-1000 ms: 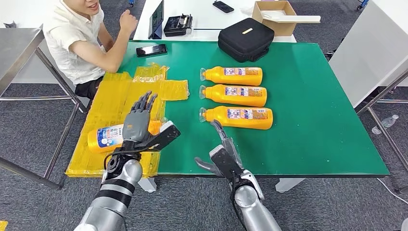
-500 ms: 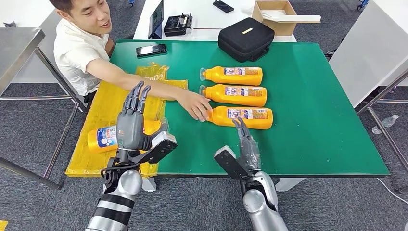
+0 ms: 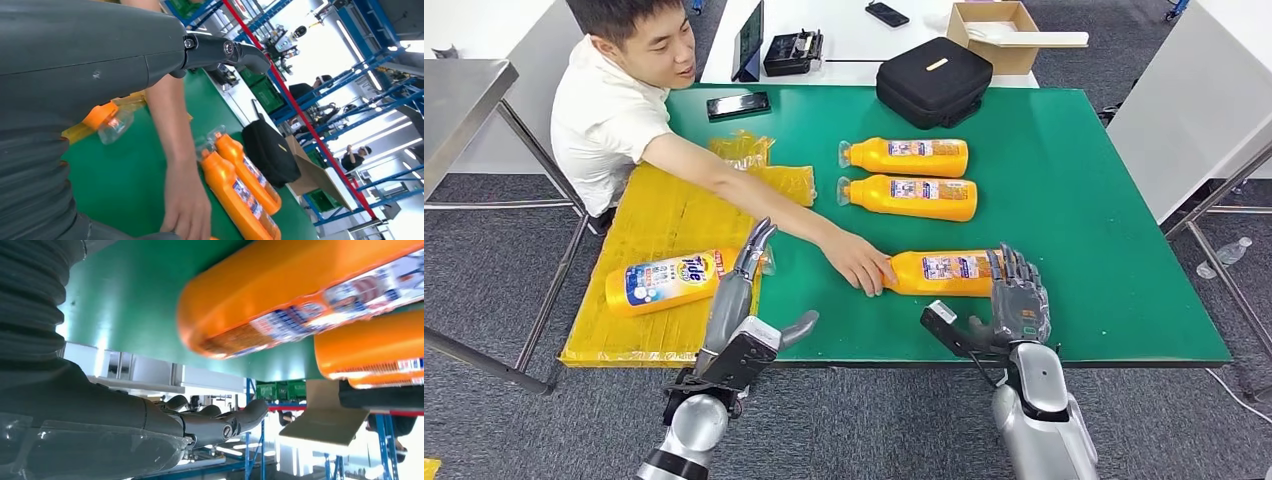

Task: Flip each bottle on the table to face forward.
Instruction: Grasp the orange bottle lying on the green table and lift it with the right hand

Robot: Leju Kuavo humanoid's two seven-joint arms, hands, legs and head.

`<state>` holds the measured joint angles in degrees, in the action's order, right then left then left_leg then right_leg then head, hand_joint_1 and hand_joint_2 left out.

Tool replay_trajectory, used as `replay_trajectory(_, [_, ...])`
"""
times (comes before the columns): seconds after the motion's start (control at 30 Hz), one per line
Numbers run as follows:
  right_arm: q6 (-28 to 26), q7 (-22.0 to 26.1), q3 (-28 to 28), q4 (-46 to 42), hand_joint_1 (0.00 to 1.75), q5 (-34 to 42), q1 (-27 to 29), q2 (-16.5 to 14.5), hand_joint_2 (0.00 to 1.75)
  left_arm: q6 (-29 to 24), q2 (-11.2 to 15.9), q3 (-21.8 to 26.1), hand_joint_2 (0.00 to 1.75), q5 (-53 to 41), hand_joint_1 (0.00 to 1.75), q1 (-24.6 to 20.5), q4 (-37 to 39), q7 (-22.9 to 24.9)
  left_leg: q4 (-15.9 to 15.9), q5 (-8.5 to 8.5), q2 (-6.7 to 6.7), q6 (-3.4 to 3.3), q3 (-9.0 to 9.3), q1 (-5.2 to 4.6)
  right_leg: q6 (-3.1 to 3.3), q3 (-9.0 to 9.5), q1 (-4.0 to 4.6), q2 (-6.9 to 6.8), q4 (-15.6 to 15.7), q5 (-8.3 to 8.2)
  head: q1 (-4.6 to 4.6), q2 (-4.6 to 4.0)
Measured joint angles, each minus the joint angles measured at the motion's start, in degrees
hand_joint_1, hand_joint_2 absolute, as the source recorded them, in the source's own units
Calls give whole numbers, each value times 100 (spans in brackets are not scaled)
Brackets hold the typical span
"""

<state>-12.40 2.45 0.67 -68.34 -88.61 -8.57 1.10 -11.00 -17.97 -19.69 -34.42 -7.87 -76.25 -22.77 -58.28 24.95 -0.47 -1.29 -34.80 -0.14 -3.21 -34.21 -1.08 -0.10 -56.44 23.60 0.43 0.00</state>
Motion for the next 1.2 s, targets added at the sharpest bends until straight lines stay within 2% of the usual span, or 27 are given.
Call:
replay_trajectory(0.27, [221,-167,-19,581,0,-55,-299,67,175,-17,5,-42,175,-87,0,-5,5,30,0,1,-3,0,-7,5,0,-2,5,0,-2,1,1,0])
replay_trajectory(0.73, [272,-175,-7,1019,0,-125,-605,86,175,-37,5,-70,175,-138,0,-11,5,33,0,0,-2,0,-4,4,0,2,5,0,-2,0,1,0])
replay_trajectory(0.97, [202,-626,439,1480,0,-158,-1035,167,175,-63,6,-143,175,-218,0,-28,8,1,-1,-1,-4,-1,-4,3,0,2,4,0,-2,0,1,0])
replay_trajectory(1.2, [165,-703,693,1703,0,-157,-1216,251,175,-78,10,-160,175,-230,0,-32,8,-3,-2,0,-6,-1,-6,3,0,1,4,-1,-2,1,1,0])
